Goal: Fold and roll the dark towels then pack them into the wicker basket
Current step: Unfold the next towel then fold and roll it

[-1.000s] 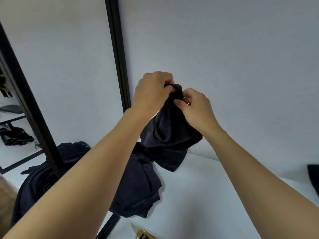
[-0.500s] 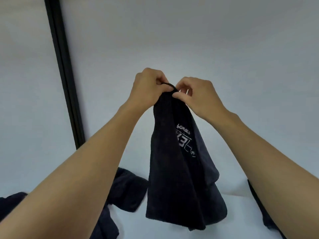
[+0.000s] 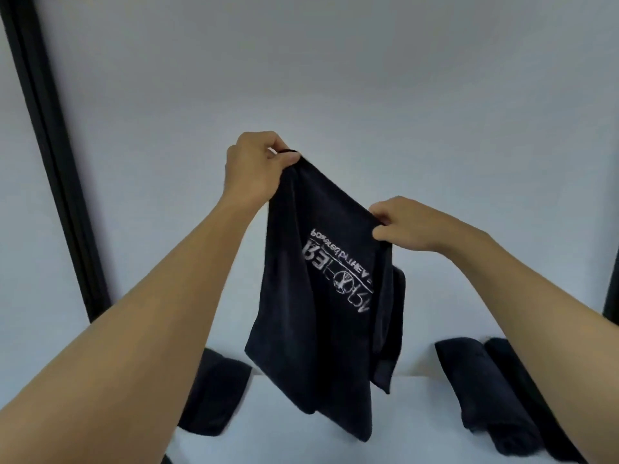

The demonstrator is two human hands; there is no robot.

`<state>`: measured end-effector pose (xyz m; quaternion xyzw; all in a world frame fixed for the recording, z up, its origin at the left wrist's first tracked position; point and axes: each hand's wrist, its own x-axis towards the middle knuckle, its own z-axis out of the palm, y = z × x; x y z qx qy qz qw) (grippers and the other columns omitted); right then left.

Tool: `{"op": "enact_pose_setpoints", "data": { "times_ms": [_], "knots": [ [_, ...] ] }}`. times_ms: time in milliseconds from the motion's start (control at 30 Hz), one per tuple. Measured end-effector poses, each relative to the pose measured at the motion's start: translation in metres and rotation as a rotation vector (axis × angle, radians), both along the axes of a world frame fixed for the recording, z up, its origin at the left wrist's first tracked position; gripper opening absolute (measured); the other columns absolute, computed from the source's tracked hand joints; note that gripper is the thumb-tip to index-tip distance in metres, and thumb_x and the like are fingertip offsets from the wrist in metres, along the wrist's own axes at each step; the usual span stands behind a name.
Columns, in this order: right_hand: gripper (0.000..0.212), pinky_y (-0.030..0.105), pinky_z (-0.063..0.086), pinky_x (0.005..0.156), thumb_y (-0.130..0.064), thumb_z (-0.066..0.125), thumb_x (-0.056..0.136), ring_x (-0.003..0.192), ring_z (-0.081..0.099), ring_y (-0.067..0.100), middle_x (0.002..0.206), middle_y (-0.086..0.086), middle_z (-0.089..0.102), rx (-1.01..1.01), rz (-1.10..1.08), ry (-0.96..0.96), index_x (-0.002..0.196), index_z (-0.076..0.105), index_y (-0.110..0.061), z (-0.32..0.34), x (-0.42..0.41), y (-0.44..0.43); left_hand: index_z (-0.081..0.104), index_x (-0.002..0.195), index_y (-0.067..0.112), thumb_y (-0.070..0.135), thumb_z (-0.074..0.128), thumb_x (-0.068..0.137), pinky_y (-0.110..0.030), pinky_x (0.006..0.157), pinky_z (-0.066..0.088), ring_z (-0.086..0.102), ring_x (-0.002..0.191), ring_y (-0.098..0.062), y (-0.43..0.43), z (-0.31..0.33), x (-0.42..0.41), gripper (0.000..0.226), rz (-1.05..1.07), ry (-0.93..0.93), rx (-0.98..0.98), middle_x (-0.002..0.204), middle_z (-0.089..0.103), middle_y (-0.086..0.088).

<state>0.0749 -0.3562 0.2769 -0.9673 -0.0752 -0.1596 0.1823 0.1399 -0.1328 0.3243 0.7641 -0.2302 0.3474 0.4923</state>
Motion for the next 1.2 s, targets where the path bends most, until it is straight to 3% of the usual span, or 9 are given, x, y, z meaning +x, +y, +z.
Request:
{"op": "enact_pose_setpoints", "data": {
  "times_ms": [200, 333, 400, 533, 633, 733, 833, 1033, 1200],
  "knots": [
    [0.017, 0.026, 0.041, 0.059, -0.012, 0.062, 0.089, 0.064, 0.053, 0.019, 0.070, 0.001, 0.058, 0.061, -0.041, 0.117, 0.073, 0.060, -0.016, -0.009, -0.009, -0.045, 0.071, 0.081, 0.015, 0.024, 0.075, 0.082, -0.023, 0.062, 0.044, 0.056, 0.058, -0.012, 0.035, 0.003, 0.015, 0.010, 0.100, 0.030, -0.049, 0.071, 0.065, -0.002],
    [0.018, 0.025, 0.044, 0.057, -0.024, 0.063, 0.093, 0.059, 0.053, 0.012, 0.073, 0.004, 0.062, 0.266, -0.035, -0.052, 0.080, 0.067, -0.011, -0.010, -0.016, -0.070, 0.068, 0.073, 0.015, 0.019, 0.075, 0.082, -0.021, 0.044, 0.039, 0.057, 0.041, -0.014, 0.062, -0.001, 0.022, 0.013, 0.108, 0.109, -0.114, 0.066, 0.064, -0.009],
    [0.019, 0.025, 0.045, 0.056, -0.024, 0.058, 0.096, 0.060, 0.059, 0.009, 0.078, 0.004, 0.068, 0.384, -0.031, -0.099, 0.086, 0.070, -0.013, -0.009, -0.018, -0.080, 0.068, 0.076, 0.011, 0.015, 0.074, 0.084, -0.021, 0.043, 0.043, 0.067, 0.049, -0.018, 0.074, -0.008, 0.025, 0.011, 0.050, 0.166, -0.141, 0.071, 0.066, -0.012],
    [0.017, 0.025, 0.040, 0.060, -0.026, 0.059, 0.095, 0.073, 0.062, 0.016, 0.076, -0.001, 0.066, 0.200, -0.162, -0.087, 0.084, 0.070, -0.020, -0.008, -0.003, -0.093, 0.067, 0.095, -0.003, 0.006, 0.071, 0.086, -0.028, 0.060, 0.060, 0.074, 0.068, -0.030, 0.077, -0.025, 0.041, 0.013, -0.066, 0.313, -0.190, 0.083, 0.069, -0.021],
    [0.013, 0.026, 0.041, 0.060, -0.027, 0.063, 0.093, 0.067, 0.057, 0.015, 0.073, -0.003, 0.064, 0.157, -0.284, -0.146, 0.089, 0.071, -0.019, 0.010, 0.023, -0.096, 0.066, 0.091, -0.002, 0.004, 0.068, 0.089, -0.034, 0.071, 0.061, 0.074, 0.078, -0.030, 0.061, -0.028, 0.060, 0.007, -0.092, 0.354, -0.243, 0.093, 0.068, -0.022],
    [0.009, 0.024, 0.052, 0.050, -0.017, 0.059, 0.095, 0.061, 0.067, 0.021, 0.079, 0.012, 0.071, 0.650, -0.190, -0.227, 0.095, 0.067, -0.012, 0.054, 0.045, -0.096, 0.064, 0.084, 0.004, 0.004, 0.065, 0.091, -0.038, 0.080, 0.060, 0.072, 0.088, -0.028, 0.039, 0.001, 0.080, 0.007, -0.131, 0.299, -0.381, 0.093, 0.067, -0.015],
    [0.013, 0.031, 0.061, 0.060, -0.014, 0.055, 0.098, 0.076, 0.072, 0.029, 0.095, 0.015, 0.071, 0.929, -0.021, -0.387, 0.109, 0.061, -0.009, 0.115, 0.058, -0.095, 0.062, 0.083, 0.006, 0.005, 0.063, 0.093, -0.038, 0.083, 0.059, 0.072, 0.091, -0.025, 0.028, 0.053, 0.089, 0.010, -0.174, 0.197, -0.501, 0.092, 0.067, -0.011],
    [0.014, 0.035, 0.061, 0.075, -0.014, 0.052, 0.100, 0.096, 0.069, 0.025, 0.107, 0.010, 0.068, 1.037, 0.201, -0.636, 0.111, 0.060, -0.012, 0.222, 0.044, -0.088, 0.061, 0.082, 0.008, 0.004, 0.060, 0.094, -0.037, 0.088, 0.058, 0.070, 0.095, -0.024, 0.033, 0.164, 0.057, 0.013, -0.281, -0.032, -0.584, 0.092, 0.066, -0.008],
    [0.012, 0.034, 0.061, 0.075, -0.015, 0.050, 0.100, 0.093, 0.069, 0.019, 0.095, 0.002, 0.068, 1.016, 0.188, -0.742, 0.106, 0.060, -0.016, 0.229, -0.018, -0.068, 0.053, 0.077, 0.013, 0.006, 0.057, 0.096, -0.034, 0.087, 0.058, 0.069, 0.083, -0.015, 0.050, 0.178, -0.005, 0.021, -0.335, -0.102, -0.568, 0.084, 0.064, -0.005]
  ]
}}
